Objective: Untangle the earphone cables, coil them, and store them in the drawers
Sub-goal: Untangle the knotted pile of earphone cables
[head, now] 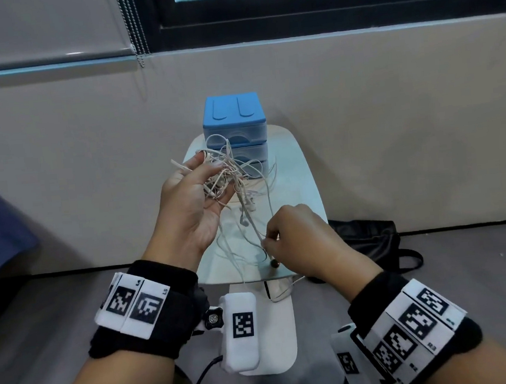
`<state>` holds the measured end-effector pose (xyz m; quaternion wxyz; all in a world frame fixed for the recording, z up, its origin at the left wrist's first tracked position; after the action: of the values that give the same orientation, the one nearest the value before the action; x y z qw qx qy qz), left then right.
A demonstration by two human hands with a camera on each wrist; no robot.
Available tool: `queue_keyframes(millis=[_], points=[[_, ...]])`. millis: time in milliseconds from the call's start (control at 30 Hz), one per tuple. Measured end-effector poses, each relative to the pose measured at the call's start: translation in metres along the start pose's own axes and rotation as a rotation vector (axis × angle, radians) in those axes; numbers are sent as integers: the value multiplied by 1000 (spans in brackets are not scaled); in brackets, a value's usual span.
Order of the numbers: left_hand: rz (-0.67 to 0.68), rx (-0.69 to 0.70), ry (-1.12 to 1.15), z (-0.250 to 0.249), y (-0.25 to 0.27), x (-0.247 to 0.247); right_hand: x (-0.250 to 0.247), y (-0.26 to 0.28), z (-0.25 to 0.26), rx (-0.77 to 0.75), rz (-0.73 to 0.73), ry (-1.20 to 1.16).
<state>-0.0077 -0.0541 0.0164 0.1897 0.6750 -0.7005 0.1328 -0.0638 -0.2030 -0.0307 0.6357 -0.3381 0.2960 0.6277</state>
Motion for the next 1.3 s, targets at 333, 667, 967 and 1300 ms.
queue_keyframes(millis=[333,667,967,1300], points=[[-12,-25,-10,2,2,-2,6,-9,5,45,139,-98],[-18,-10,12,-5,5,-7,-17,-25,-4,56,-42,-354],[-45,-24,46,0,2,-17,4,-11,6,99,154,-675],[-43,-117,192,18,4,-20,-11,-7,10,17,109,-762]])
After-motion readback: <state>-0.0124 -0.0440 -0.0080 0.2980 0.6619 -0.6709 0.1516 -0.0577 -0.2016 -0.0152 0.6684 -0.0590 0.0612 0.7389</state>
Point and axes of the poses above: each hand's wrist, its own y-axis away from the middle knuckle, its own x-axis out of the palm, z = x × y, the point moved 5 cm from there along -y, towards the middle knuckle, and after that the axes turned 9 degrees about -y, right-handed, at the moved point
